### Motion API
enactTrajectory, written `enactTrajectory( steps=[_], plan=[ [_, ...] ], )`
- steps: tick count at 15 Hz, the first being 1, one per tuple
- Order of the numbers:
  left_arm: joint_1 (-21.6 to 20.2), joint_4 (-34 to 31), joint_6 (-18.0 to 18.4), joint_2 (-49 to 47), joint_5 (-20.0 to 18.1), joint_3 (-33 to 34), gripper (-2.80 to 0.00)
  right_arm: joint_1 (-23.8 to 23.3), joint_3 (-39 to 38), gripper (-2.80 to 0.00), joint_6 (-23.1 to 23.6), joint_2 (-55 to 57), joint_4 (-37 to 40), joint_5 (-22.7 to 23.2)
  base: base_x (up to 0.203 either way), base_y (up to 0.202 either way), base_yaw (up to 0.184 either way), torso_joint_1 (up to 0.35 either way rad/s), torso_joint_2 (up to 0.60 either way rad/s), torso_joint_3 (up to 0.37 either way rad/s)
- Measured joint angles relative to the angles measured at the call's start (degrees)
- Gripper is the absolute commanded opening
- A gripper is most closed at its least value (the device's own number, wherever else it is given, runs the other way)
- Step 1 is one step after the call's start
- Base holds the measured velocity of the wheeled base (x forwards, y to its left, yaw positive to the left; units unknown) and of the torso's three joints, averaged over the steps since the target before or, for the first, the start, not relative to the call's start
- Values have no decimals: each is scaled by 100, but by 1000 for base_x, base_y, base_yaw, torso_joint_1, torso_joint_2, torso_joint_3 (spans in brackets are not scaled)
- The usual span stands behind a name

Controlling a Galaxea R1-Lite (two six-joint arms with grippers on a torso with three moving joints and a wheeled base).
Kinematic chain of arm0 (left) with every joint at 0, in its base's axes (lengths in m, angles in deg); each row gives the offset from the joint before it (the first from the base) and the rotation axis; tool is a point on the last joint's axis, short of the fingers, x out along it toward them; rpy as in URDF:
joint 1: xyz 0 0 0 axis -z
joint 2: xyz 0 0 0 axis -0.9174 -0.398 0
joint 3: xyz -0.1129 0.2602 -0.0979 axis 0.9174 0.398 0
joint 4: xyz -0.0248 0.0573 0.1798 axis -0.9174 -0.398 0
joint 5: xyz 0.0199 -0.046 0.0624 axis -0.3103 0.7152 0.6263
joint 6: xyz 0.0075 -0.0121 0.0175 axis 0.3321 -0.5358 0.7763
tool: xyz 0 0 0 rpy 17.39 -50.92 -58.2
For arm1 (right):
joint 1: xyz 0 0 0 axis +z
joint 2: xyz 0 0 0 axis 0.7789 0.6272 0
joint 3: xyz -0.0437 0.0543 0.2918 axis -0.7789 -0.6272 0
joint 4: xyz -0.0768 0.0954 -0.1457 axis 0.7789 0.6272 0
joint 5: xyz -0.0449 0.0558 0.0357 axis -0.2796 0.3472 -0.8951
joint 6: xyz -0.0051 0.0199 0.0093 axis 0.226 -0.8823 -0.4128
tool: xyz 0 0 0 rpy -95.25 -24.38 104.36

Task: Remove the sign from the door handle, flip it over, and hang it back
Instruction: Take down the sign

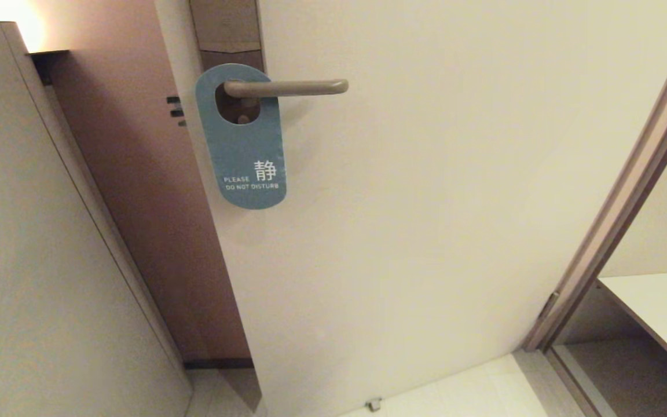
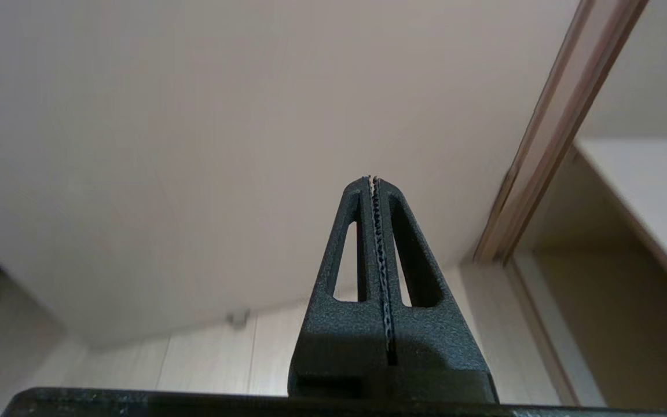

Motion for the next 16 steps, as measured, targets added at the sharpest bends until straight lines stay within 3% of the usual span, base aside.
enactTrajectory(
  steps=[16],
  plan=[
    [0,-1,5,0,-1,0,-280,-20,0,-280,2,-503,11,1,0,0,0,0,0,0]
  ],
)
